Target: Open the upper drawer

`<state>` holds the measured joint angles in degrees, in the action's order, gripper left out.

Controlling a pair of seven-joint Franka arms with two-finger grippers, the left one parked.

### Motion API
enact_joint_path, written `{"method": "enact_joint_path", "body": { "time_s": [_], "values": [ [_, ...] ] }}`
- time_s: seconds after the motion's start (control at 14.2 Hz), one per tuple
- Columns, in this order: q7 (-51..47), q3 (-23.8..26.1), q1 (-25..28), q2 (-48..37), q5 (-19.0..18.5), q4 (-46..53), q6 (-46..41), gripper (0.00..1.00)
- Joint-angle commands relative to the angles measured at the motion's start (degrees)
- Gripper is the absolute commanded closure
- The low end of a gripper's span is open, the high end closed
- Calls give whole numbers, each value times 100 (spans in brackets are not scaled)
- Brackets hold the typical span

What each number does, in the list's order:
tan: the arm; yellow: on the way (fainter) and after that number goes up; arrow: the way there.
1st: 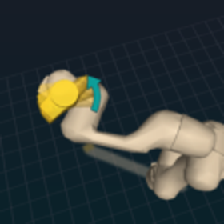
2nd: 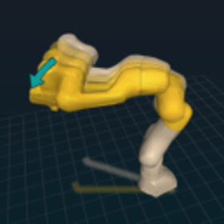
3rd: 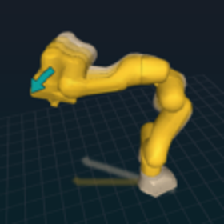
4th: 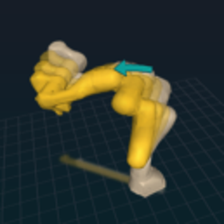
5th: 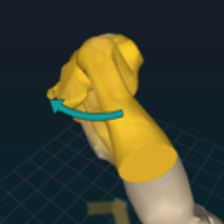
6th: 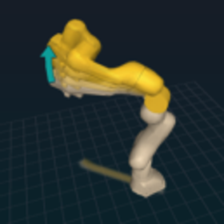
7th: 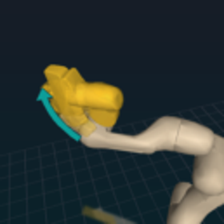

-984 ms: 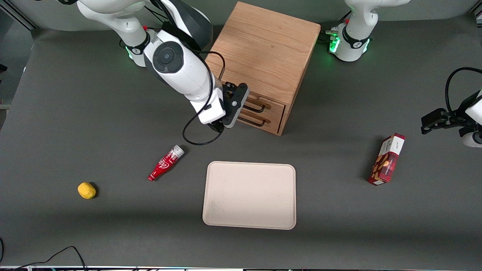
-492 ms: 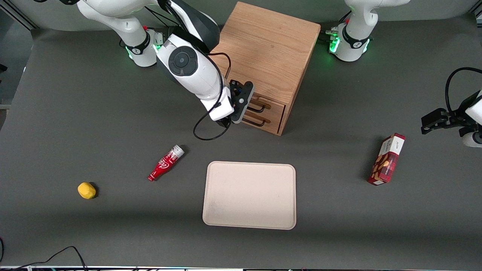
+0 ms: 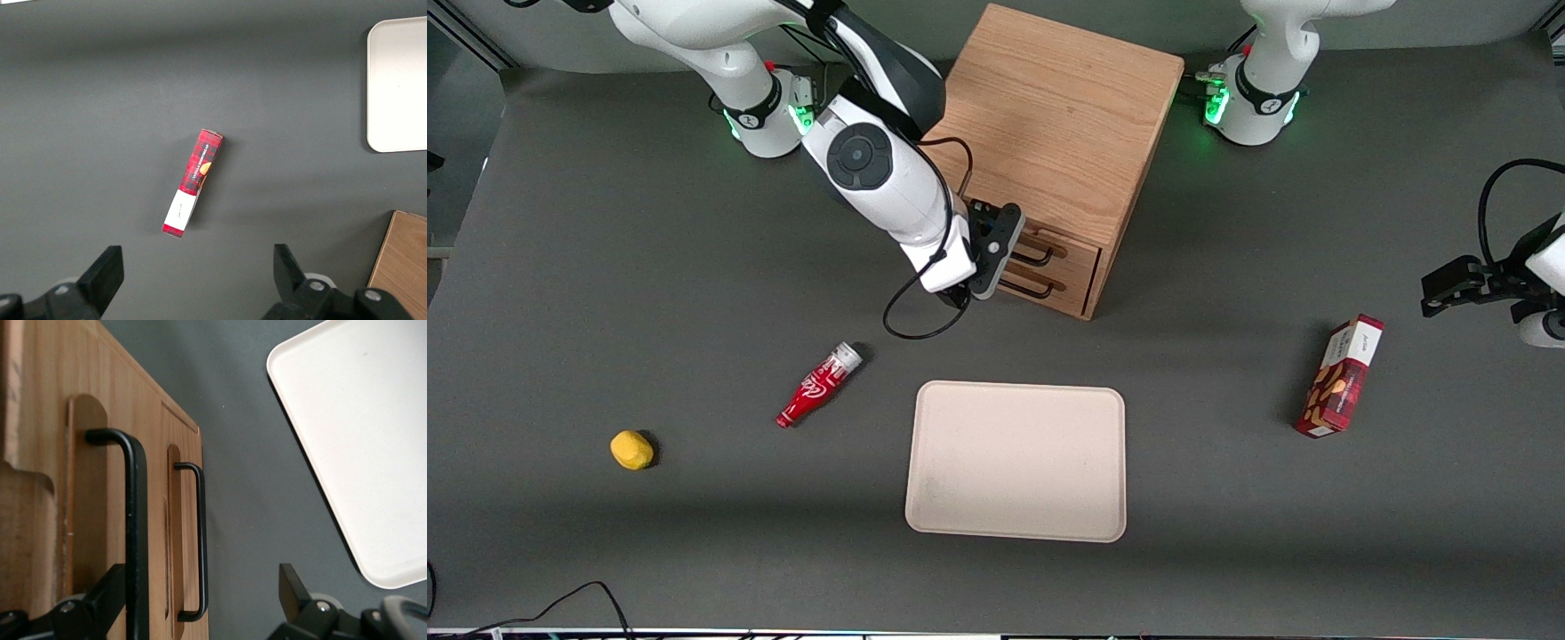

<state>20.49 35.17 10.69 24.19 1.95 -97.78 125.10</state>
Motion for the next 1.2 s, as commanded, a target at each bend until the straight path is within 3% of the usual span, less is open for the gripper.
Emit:
{"method": "enact_joint_path", "body": {
  "time_s": [0.0,0.63,1.12],
  "values": [
    [-63,69,-41,-55,-72,-93,111,0],
    [753,-168,-357,51,-89,162,76,0],
    [1238,-696,-401,296,-98,583,58,0]
  ]
}}
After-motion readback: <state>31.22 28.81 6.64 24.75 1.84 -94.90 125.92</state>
